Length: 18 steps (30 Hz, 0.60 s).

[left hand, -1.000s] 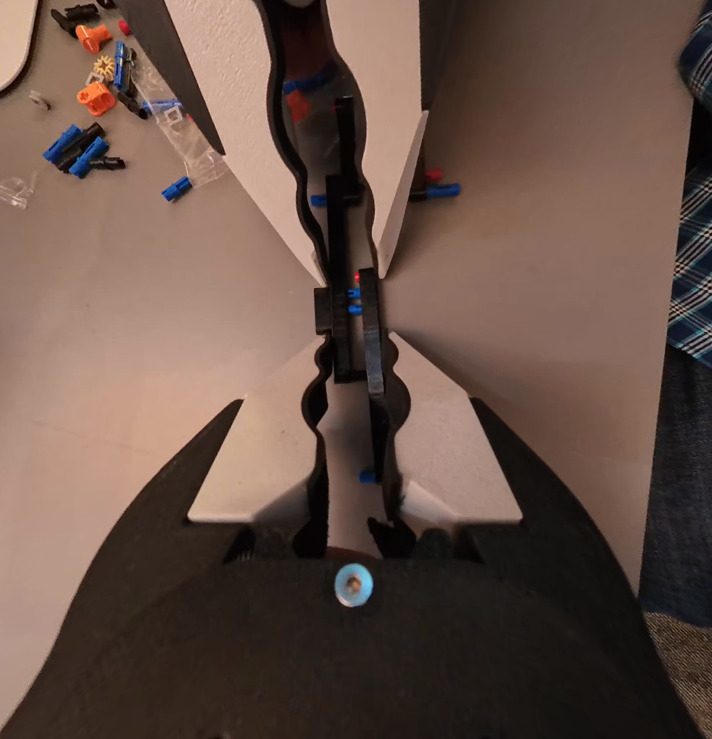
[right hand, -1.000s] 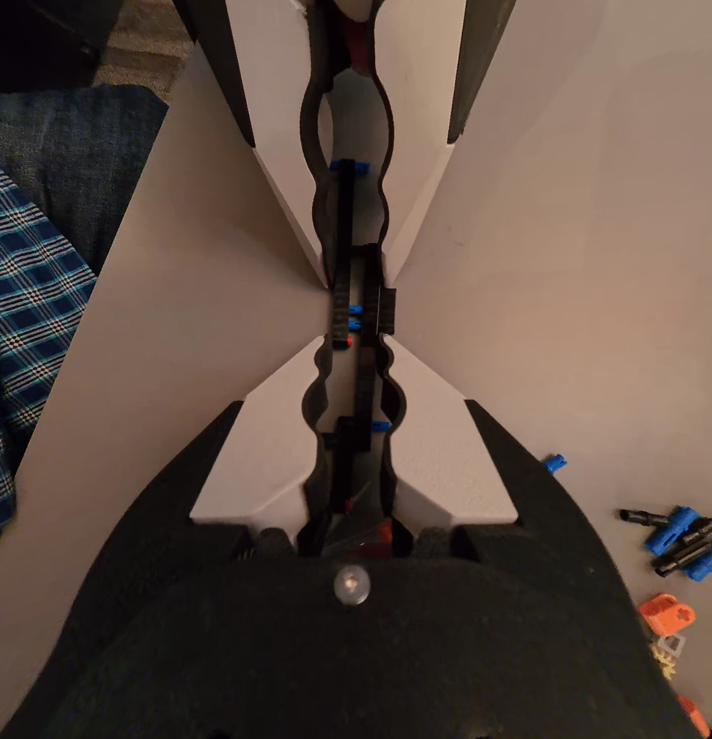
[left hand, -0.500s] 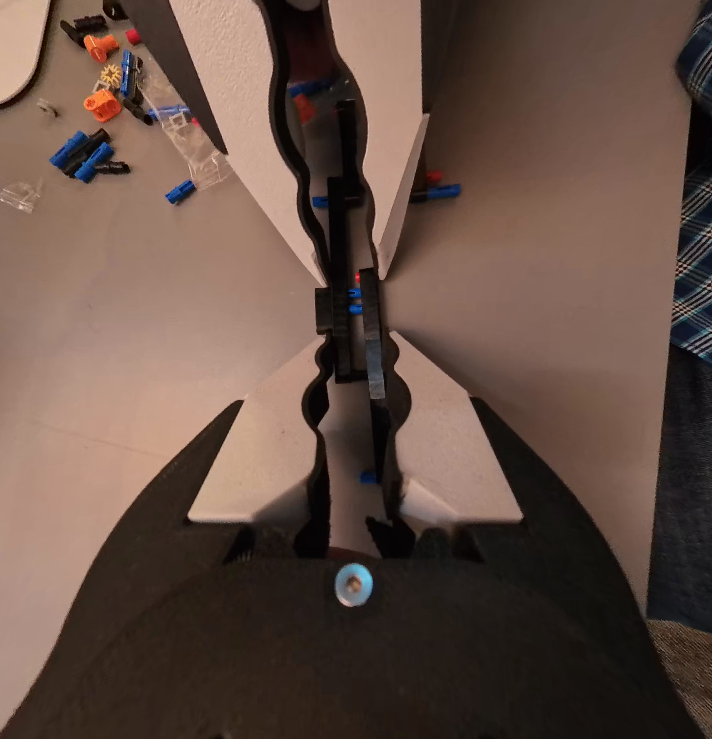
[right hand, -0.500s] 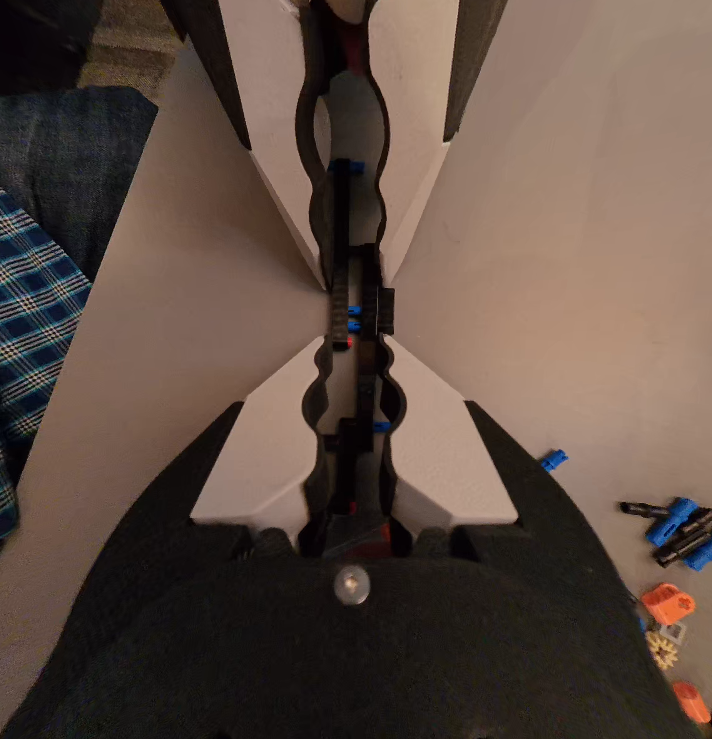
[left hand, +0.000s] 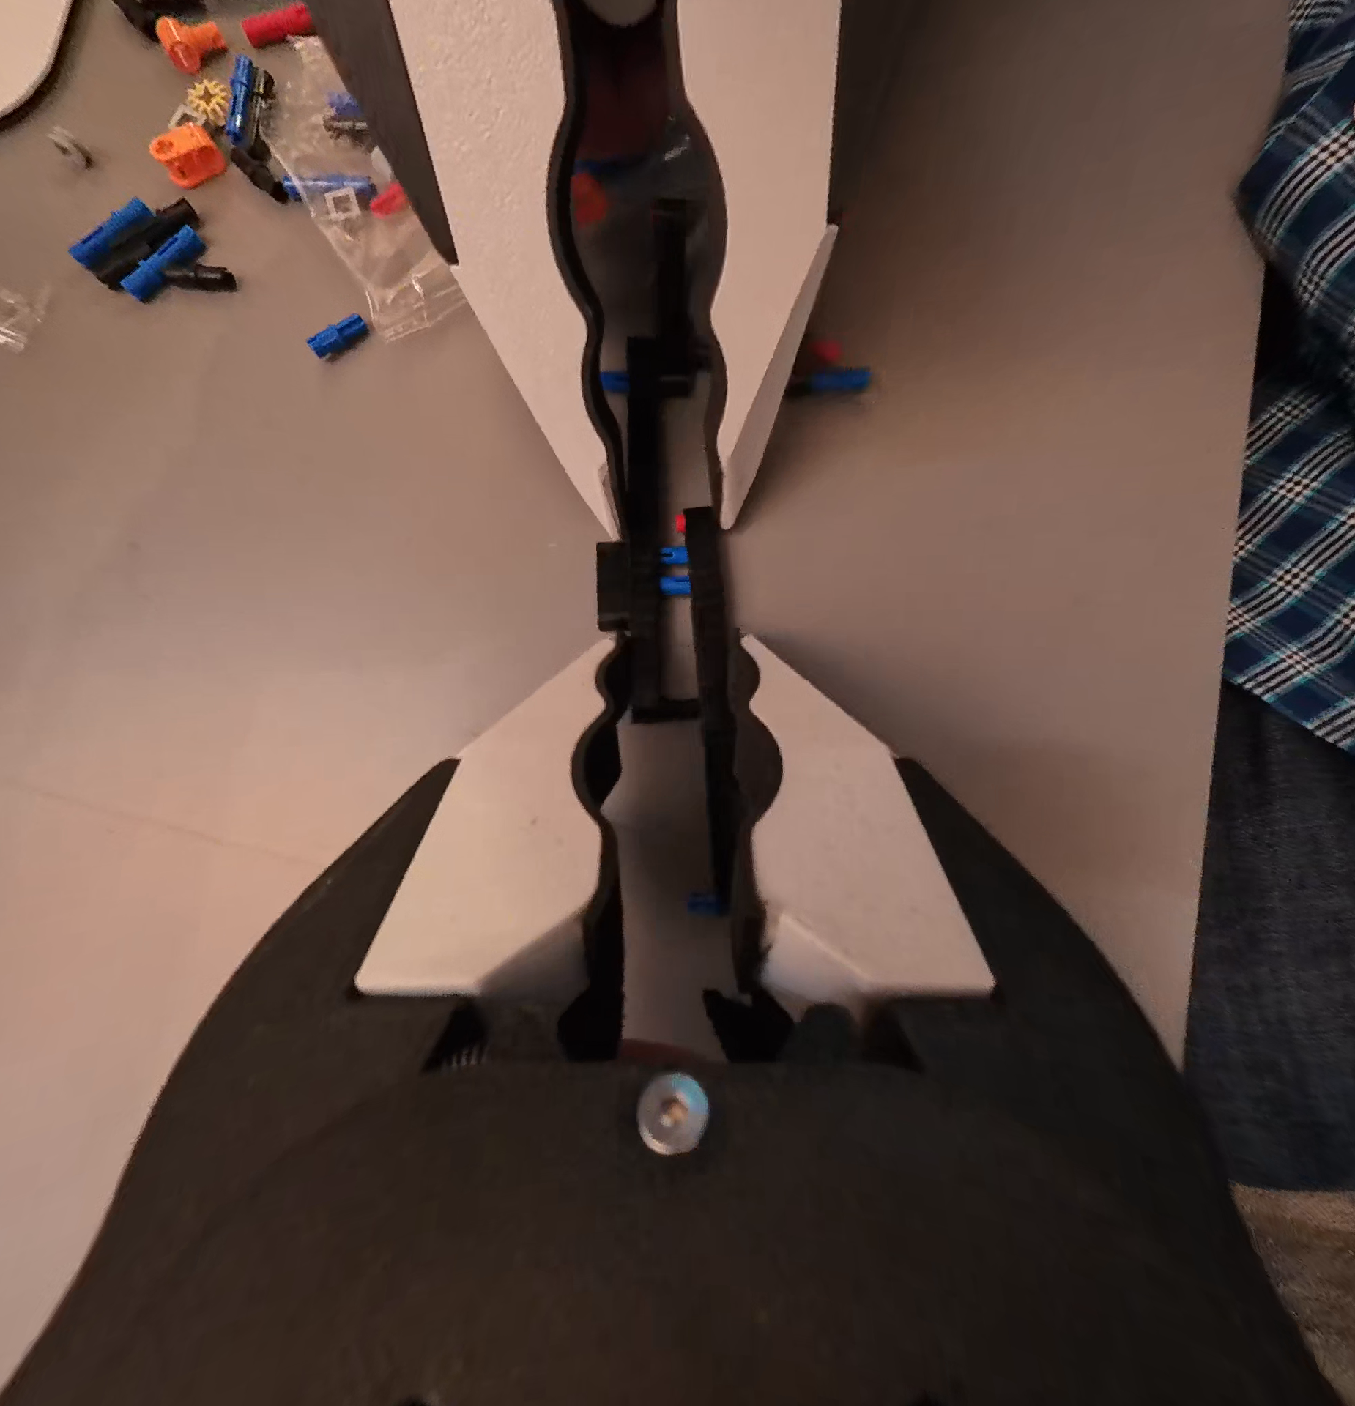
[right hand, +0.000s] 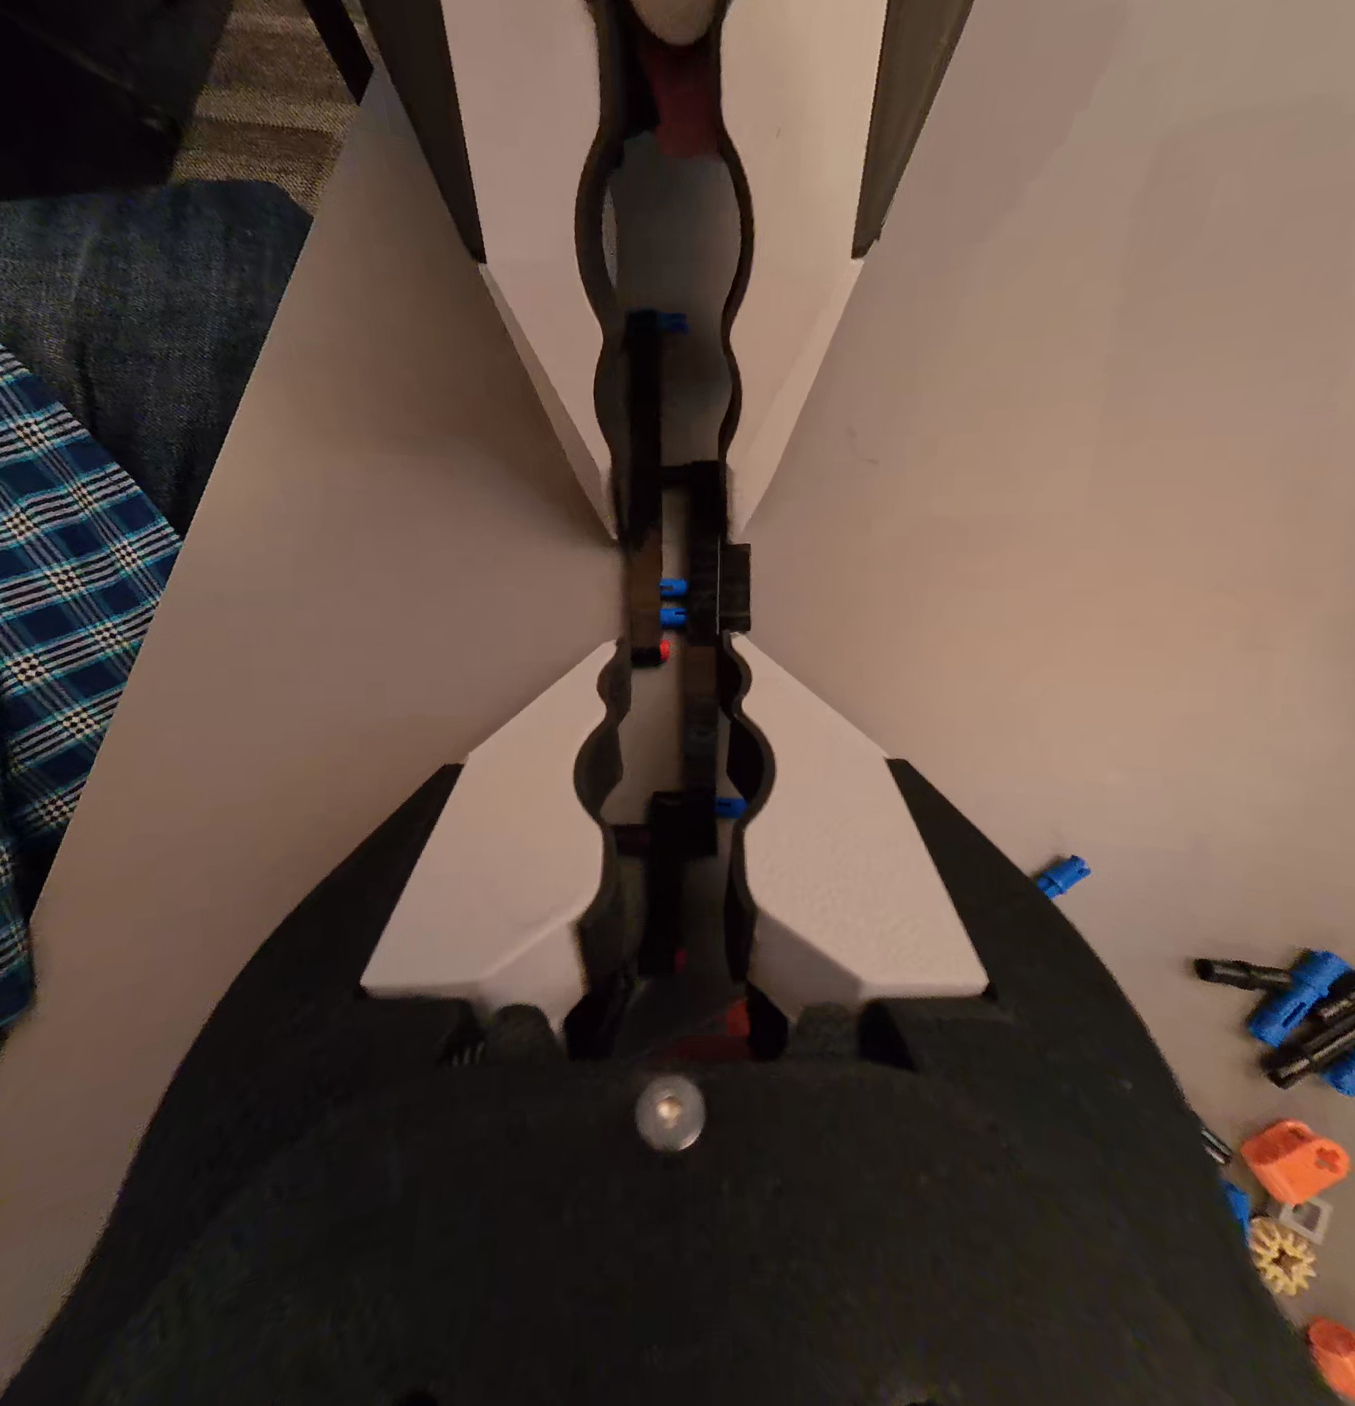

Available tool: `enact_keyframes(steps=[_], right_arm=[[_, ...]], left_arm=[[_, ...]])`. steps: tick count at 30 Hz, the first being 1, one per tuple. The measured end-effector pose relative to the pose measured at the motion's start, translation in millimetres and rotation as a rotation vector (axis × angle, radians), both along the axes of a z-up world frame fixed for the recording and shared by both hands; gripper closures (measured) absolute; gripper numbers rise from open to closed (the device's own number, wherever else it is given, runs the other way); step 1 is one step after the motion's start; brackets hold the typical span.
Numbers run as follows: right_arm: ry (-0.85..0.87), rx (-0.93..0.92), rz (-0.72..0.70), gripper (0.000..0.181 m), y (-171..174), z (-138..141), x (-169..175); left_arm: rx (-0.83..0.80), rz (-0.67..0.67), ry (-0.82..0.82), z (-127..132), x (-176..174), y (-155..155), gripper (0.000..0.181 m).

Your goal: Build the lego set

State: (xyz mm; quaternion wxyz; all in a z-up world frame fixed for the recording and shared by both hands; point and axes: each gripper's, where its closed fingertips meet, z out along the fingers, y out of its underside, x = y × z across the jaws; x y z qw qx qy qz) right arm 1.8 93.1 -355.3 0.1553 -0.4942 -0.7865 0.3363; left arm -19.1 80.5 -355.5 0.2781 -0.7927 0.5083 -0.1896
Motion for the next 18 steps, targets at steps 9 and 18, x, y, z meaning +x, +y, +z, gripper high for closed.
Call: enact_keyframes(steps=[9, 18], right_arm=[[0.008, 0.012, 0.003, 0.161, -0.2, -0.2, -0.1], [0.013, 0.006, 0.013, 0.162, -0.2, 0.1, -0.7]], left_arm=[[0.037, -0.019, 0.024, -0.8, -0.3, 0.2, 0.158], [0.052, -0.039, -0.013, -1.0, 0.1, 0.9, 0.159]])
